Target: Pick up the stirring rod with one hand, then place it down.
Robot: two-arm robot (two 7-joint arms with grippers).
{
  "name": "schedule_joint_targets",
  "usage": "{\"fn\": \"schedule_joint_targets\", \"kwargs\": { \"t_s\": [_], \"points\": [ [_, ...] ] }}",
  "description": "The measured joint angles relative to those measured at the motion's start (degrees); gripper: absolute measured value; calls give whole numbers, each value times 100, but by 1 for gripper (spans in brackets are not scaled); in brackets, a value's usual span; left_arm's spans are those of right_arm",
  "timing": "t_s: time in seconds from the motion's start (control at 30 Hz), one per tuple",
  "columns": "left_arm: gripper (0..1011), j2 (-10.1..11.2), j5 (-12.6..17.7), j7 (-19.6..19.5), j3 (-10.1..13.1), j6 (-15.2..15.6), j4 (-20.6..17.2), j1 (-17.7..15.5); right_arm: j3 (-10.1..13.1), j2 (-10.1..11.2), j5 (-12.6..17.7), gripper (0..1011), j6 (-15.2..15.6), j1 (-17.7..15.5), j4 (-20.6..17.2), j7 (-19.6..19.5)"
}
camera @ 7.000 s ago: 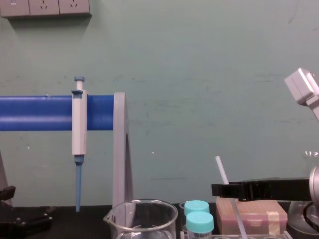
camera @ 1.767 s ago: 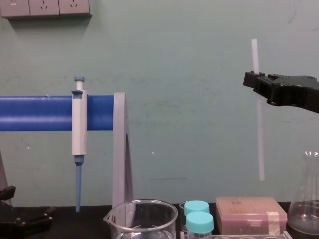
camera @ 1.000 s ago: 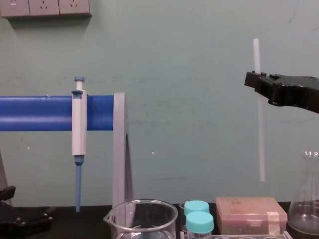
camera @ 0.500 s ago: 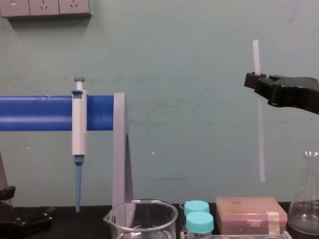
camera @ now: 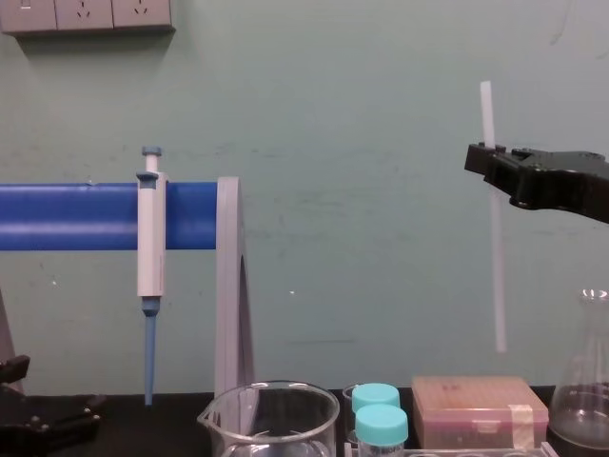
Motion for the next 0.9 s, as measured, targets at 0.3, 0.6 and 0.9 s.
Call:
{"fn": "schedule_joint_targets", "kwargs": {
  "t_s": [0.3, 0.6, 0.9],
  "points": [
    [1000, 0, 0, 0, 0, 0, 0, 0, -7, 1, 113, 72, -48, 12, 104, 158],
    [1000, 0, 0, 0, 0, 0, 0, 0, -91, 66, 727, 72, -367, -4, 582, 980],
    [1000, 0, 0, 0, 0, 0, 0, 0, -252, 42, 845, 72, -571, 31, 1038, 1167]
  ]
}}
